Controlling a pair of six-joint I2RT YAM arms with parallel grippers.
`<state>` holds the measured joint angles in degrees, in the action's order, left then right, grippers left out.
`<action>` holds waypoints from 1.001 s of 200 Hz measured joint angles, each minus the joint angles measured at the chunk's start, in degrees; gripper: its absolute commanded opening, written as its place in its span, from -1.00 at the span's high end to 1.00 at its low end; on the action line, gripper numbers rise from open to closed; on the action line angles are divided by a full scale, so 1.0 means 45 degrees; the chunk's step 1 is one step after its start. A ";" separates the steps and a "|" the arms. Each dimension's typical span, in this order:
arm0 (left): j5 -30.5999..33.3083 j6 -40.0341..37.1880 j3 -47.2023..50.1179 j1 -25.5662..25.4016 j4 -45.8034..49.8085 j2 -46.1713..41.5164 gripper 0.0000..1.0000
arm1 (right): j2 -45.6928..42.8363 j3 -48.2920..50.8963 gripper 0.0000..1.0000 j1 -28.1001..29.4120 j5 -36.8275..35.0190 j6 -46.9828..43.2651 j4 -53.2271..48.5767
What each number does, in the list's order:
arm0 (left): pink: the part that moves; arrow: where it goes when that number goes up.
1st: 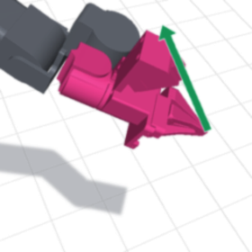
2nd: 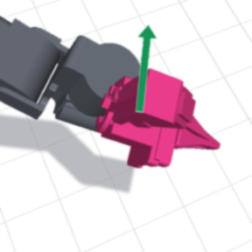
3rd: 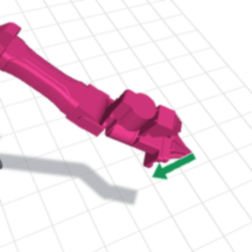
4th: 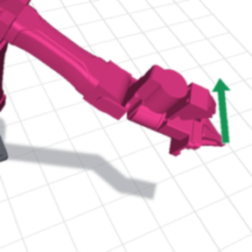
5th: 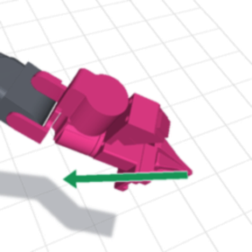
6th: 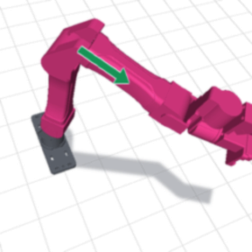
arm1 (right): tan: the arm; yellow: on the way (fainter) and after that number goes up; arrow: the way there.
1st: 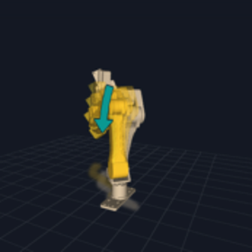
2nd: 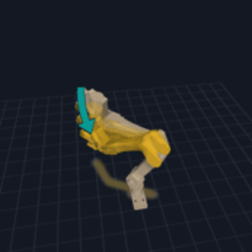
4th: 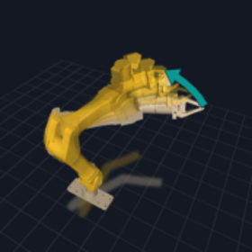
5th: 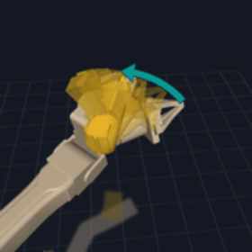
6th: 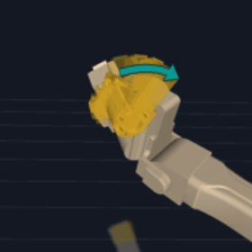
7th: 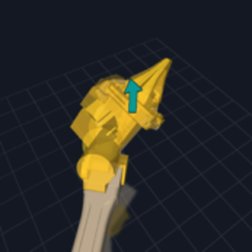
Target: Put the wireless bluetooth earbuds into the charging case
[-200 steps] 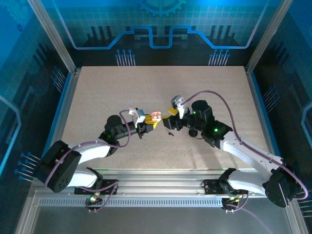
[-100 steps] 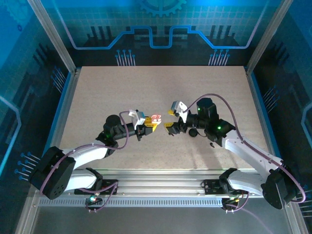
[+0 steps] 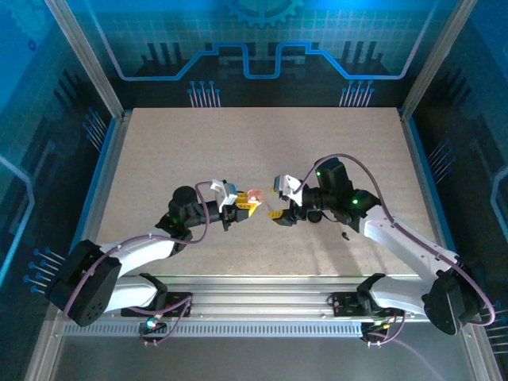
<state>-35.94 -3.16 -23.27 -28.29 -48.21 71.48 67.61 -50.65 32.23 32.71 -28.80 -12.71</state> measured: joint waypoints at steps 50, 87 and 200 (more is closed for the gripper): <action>-0.0321 0.0005 -0.0063 -0.0005 -0.0015 0.0000 0.84 | 0.0894 -0.0787 -0.41 0.0097 0.0170 -0.0291 -0.0228; -0.0359 0.0000 -0.0063 -0.0015 -0.0015 -0.0141 0.84 | 0.1268 -0.1141 -0.43 0.0097 0.0175 -0.0287 -0.0180; -0.0423 -0.0092 -0.0063 -0.0228 0.0024 -0.0617 0.84 | 0.2229 -0.2380 -0.27 0.0597 0.0491 -0.1671 -0.2064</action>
<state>-37.85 -3.57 -23.55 -29.32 -48.10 68.71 77.65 -61.36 34.92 34.92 -36.32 -22.00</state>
